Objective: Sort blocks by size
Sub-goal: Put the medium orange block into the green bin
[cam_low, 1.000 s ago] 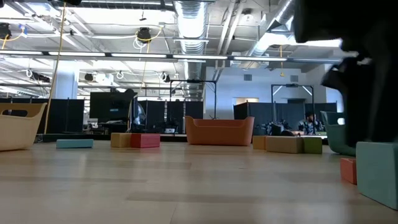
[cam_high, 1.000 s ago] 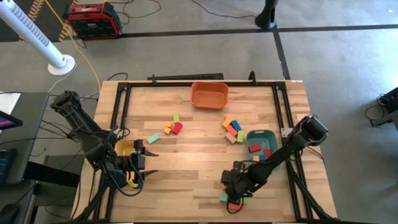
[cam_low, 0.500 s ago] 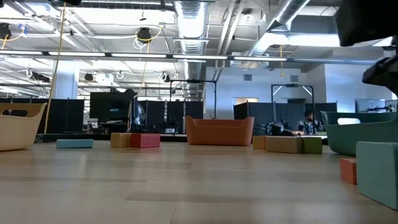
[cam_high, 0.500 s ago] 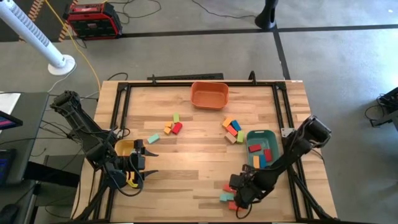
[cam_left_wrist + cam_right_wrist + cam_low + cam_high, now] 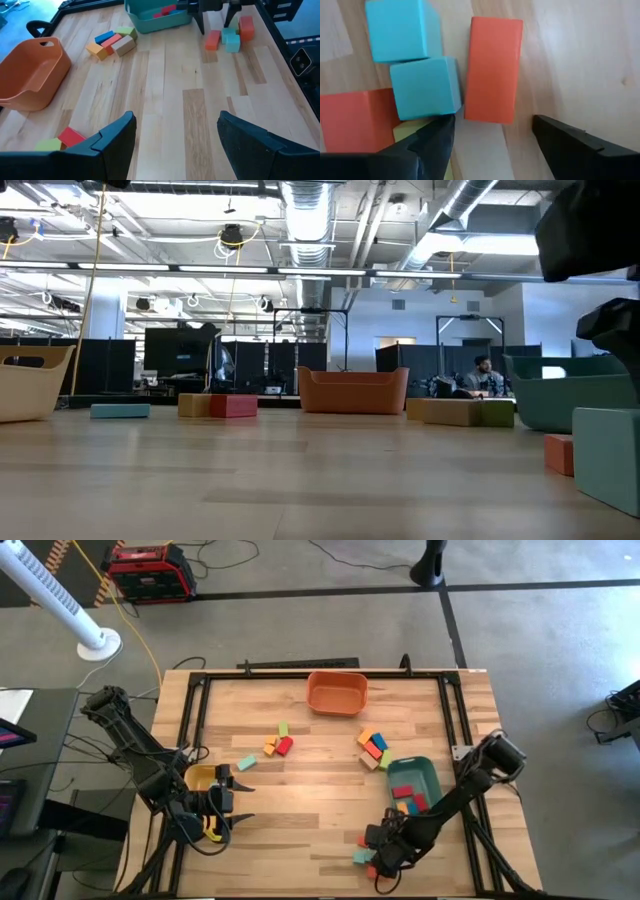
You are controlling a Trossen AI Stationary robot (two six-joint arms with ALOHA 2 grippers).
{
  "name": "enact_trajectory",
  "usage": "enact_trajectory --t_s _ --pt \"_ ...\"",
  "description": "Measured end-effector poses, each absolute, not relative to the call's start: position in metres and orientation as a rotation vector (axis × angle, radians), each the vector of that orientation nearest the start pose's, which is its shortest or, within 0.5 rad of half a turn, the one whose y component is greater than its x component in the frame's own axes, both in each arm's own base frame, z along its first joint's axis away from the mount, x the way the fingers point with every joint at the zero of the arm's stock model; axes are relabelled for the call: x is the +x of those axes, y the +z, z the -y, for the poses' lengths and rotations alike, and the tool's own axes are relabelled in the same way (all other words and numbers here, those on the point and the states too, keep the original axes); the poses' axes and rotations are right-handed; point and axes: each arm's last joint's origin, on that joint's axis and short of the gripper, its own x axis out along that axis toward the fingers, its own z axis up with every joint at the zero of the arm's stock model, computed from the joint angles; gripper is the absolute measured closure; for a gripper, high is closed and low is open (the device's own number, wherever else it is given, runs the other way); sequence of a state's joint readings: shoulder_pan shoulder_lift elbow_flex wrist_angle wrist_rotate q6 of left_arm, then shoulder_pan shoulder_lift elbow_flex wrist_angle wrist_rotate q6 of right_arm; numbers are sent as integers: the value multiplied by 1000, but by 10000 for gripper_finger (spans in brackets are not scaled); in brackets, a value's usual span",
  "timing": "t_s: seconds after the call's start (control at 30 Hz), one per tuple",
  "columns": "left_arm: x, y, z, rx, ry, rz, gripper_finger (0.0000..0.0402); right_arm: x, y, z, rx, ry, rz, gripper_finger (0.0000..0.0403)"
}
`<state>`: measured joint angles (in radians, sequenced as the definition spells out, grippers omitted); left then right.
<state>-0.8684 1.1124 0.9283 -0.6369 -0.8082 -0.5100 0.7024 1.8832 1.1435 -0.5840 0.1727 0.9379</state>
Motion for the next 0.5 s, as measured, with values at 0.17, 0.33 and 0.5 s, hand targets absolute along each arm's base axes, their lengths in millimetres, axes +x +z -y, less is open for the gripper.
enact_trajectory --t_s 0.17,0.33,0.5 --pt "155 290 150 112 82 -537 134 271 140 -217 245 -146 -1260 93" --pt "155 290 150 115 82 -538 134 275 140 -213 253 -147 -1250 97" --pt "155 290 150 117 82 -537 134 283 141 -207 257 -147 -1231 97"
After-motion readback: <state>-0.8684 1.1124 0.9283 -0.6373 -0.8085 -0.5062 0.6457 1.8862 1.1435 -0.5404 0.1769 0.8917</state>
